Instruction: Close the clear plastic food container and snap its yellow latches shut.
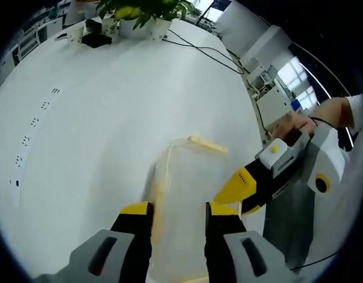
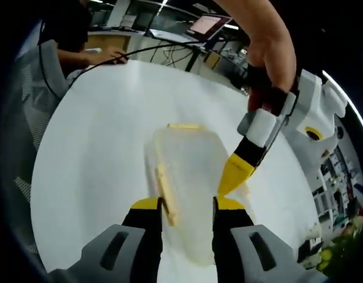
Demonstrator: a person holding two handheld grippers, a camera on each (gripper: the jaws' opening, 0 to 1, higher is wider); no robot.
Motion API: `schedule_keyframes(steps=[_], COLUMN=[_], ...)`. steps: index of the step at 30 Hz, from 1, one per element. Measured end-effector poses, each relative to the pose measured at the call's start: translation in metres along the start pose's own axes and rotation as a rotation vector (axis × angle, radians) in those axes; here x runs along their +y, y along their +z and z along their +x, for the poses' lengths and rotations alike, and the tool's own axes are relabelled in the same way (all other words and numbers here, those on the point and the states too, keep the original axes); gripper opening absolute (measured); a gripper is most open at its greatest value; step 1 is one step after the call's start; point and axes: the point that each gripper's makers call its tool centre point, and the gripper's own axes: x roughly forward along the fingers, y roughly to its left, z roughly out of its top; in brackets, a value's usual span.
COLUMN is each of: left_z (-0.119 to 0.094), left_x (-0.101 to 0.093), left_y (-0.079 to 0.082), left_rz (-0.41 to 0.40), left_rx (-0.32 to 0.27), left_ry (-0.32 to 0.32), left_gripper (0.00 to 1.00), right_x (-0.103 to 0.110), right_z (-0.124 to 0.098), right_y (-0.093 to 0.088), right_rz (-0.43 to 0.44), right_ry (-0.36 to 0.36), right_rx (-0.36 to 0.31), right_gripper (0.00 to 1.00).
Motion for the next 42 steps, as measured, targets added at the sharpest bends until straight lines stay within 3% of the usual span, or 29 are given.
schedule_keyframes(steps=[14, 31, 37, 42], left_z=[0.001, -0.017, -0.031, -0.039], left_x=[-0.009, -0.013, -0.013, -0.016], left_y=[0.003, 0.007, 0.010, 0.002], left_rz=[-0.027, -0.024, -0.004, 0.007], left_rx=[-0.025, -0.098, -0.146, -0.164], left_ry=[-0.020, 0.055, 0.128, 0.159], left_gripper=[0.31, 0.35, 0.35, 0.35], right_x=[0.003, 0.003, -0.004, -0.010], right_z=[0.000, -0.008, -0.015, -0.018], right_y=[0.002, 0.005, 0.008, 0.003], right_rz=[-0.012, 0.062, 0.121, 0.151], right_ry=[-0.031, -0.005, -0.003, -0.006], right_rx=[0.013, 0.011, -0.014, -0.015], right_gripper=[0.32, 0.38, 0.40, 0.40])
